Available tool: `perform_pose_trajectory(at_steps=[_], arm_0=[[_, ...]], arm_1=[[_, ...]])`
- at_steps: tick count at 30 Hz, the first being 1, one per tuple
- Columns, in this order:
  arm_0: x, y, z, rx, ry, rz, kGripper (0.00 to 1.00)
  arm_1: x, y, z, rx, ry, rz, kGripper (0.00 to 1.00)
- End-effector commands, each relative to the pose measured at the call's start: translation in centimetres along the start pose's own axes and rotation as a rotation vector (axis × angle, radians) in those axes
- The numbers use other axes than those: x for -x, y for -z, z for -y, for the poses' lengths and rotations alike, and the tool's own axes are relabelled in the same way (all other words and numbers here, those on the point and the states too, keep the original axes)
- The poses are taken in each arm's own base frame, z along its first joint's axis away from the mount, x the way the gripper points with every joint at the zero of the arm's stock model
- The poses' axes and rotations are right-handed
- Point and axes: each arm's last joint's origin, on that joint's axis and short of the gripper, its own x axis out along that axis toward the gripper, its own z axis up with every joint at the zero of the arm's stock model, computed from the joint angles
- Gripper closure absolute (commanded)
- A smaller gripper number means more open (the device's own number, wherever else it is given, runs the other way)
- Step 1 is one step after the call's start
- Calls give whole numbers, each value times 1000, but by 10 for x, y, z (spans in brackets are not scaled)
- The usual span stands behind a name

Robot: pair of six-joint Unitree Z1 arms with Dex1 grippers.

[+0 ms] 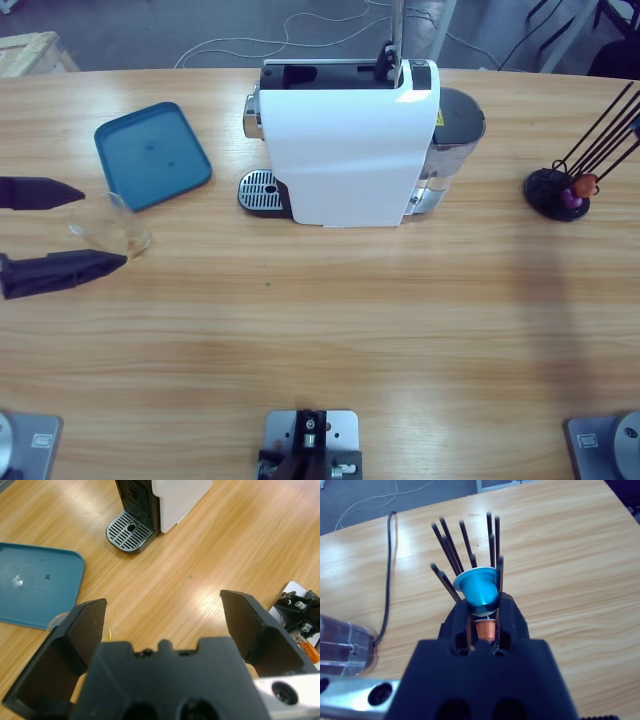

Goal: Pour coffee

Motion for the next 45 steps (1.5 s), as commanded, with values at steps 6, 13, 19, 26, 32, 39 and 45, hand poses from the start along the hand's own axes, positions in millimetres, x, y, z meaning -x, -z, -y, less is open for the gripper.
perform_pose_trajectory(at_steps=[6,13,19,26,32,39,45], arm_0=[[-13,14,2,14,20,-66,18],[-12,14,2,13,12,-63,18],[-10,10,2,12,11,-40,18],[-2,9,2,10,5,-6,23],[8,17,2,9,-13,23,15],[8,22,2,9,-24,17,13],[11,19,1,9,-32,34,13]], arm_1=[[61,-40,-5,28,-67,124,1000],[105,-24,-47,418,-583,84,1000],[114,-19,-104,663,-891,32,1000],[89,-63,-188,692,-973,50,1000],[67,-74,-257,747,-1105,50,1000],[37,-57,-302,786,-1186,-38,1000],[16,-48,-305,853,-1018,-25,1000]])
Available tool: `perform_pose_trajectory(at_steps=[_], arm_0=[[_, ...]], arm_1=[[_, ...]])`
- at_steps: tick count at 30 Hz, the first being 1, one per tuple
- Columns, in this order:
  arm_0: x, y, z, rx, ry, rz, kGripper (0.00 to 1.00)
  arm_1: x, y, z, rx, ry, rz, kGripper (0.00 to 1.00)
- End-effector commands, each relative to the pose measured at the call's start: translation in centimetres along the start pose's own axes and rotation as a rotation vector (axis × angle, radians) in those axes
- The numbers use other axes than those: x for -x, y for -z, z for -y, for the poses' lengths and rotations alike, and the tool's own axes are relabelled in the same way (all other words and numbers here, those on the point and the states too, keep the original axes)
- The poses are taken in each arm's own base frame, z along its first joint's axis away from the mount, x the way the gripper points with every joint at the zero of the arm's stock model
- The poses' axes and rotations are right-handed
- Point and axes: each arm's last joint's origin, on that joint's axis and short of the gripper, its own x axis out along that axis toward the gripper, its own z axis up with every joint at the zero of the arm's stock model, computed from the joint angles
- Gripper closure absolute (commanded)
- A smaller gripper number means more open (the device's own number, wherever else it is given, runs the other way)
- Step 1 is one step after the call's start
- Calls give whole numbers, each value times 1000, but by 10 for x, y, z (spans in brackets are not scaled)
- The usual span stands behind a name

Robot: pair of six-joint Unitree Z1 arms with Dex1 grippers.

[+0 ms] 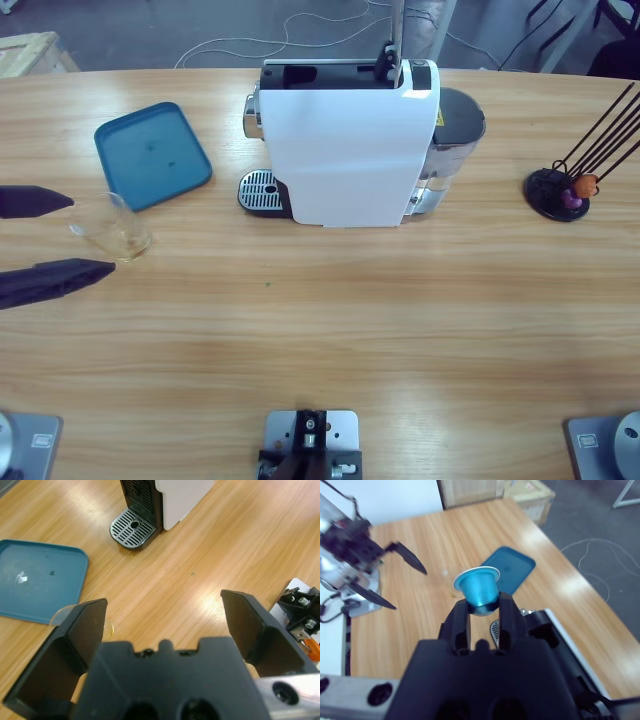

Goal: Pour coffee

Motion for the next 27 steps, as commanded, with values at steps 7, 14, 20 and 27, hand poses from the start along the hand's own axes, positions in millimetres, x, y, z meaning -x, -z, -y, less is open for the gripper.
perform_pose_trajectory(at_steps=[7,14,20,27], arm_0=[[-2,6,1,11,-12,-8,13],[-4,7,1,11,-10,-20,13],[-5,8,1,11,-10,-28,13],[-6,9,1,12,-9,-31,13]], arm_1=[[-48,38,20,82,219,-222,1000],[-59,48,22,93,212,-261,1000],[-68,53,24,91,208,-279,1000],[-69,56,25,97,223,-297,1000]])
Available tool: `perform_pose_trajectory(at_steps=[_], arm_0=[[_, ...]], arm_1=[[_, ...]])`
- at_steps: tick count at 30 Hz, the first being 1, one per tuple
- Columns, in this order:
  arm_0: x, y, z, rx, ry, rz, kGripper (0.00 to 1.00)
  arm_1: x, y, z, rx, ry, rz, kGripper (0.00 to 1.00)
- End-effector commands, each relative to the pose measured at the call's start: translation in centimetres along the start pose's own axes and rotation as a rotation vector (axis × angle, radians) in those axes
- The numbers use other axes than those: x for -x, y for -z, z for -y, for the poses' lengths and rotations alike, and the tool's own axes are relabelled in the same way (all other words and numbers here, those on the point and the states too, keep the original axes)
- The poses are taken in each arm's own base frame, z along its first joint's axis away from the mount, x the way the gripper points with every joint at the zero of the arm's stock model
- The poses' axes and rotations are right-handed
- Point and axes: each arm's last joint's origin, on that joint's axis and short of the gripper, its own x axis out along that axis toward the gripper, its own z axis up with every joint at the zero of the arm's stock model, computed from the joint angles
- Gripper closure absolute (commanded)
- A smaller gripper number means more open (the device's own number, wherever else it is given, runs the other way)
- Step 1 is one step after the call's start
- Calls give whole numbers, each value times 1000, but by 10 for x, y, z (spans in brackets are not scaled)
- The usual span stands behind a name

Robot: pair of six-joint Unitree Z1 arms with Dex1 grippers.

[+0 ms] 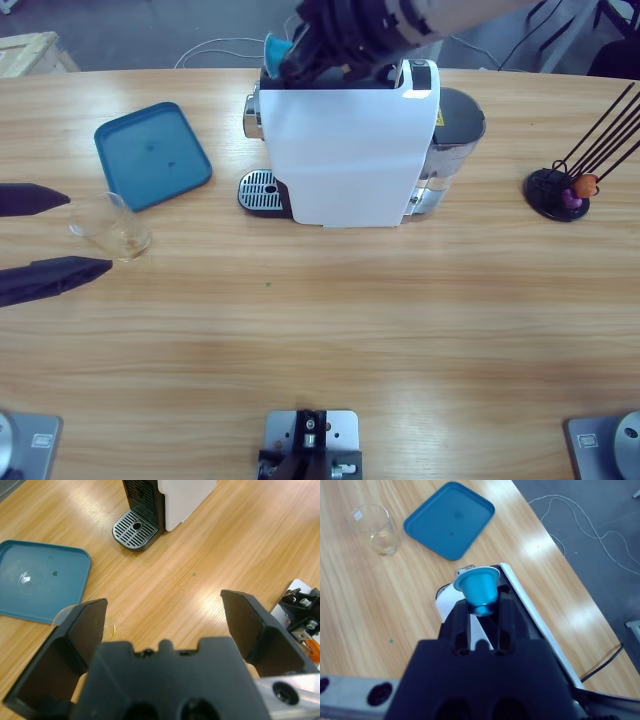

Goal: Pour coffee

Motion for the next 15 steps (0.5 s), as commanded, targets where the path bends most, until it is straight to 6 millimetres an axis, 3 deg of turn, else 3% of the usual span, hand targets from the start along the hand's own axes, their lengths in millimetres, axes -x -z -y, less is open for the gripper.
perform_pose_trajectory(at_steps=[1,15], arm_0=[[-7,9,1,12,-5,-34,13],[-8,10,1,12,-4,-40,13]], arm_1=[[-26,15,-4,18,14,-89,1000],[-40,24,-4,17,27,-147,1000]])
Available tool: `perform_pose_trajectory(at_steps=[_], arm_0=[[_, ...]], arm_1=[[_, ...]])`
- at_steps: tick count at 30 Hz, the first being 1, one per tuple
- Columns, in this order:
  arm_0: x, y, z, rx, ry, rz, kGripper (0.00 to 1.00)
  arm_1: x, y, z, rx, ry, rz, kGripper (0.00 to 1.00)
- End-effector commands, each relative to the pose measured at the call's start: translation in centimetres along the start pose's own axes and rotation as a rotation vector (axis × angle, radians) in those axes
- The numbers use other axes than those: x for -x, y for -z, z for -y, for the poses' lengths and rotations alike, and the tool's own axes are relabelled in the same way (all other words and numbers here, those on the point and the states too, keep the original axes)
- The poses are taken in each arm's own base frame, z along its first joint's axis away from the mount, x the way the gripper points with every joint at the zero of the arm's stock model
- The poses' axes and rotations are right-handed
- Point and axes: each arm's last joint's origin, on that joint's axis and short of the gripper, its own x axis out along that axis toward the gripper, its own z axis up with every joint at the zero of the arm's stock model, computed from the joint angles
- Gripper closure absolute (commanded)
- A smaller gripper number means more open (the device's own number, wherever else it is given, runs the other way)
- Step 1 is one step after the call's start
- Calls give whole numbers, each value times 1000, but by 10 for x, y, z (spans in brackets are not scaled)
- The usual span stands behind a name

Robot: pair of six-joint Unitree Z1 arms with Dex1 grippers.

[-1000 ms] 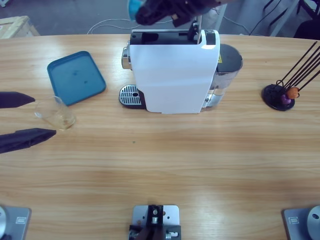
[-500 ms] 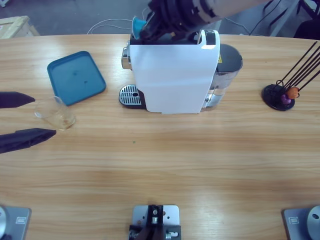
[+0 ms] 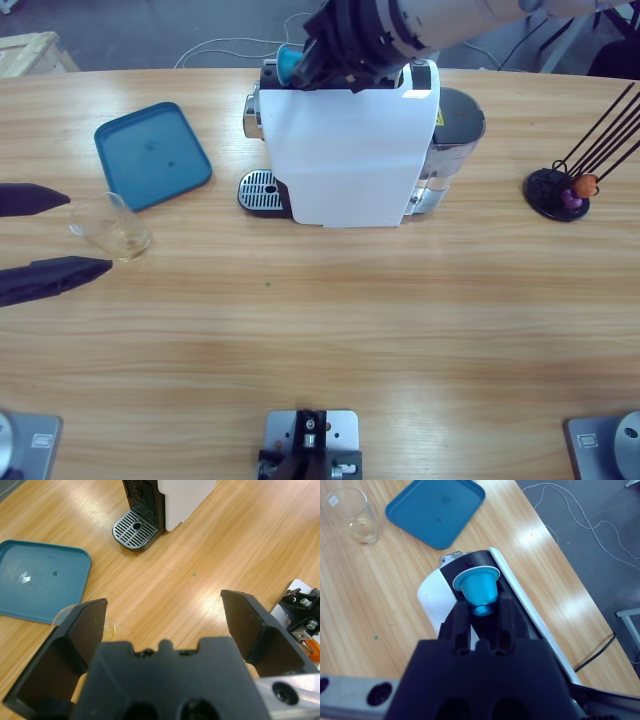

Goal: Pour coffee

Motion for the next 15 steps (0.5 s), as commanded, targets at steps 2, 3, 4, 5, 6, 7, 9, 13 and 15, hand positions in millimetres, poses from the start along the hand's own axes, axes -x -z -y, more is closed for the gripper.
perform_pose_trajectory(at_steps=[2,3,4,5,6,7,9,13,15], arm_0=[[-8,10,1,12,-4,-41,13],[-8,11,1,12,-4,-41,13],[-8,11,1,12,-4,-41,13],[-8,10,1,12,-4,-41,13],[-8,10,1,12,-4,-41,13],[-8,10,1,12,-4,-42,13],[-8,10,1,12,-4,-42,13],[-9,10,1,12,-4,-44,13],[-9,10,1,12,-4,-45,13]], arm_1=[[-30,17,-7,13,-10,-101,1000],[-30,17,-6,13,-9,-102,1000],[-30,17,-6,12,-6,-104,1000],[-30,17,-6,6,5,-108,1000],[-30,18,-5,0,20,-118,828],[-30,19,-5,-4,34,-127,579],[-26,17,-3,-4,58,-124,162],[-18,10,-1,-5,71,-86,0],[-16,9,-1,-6,65,-79,0]])
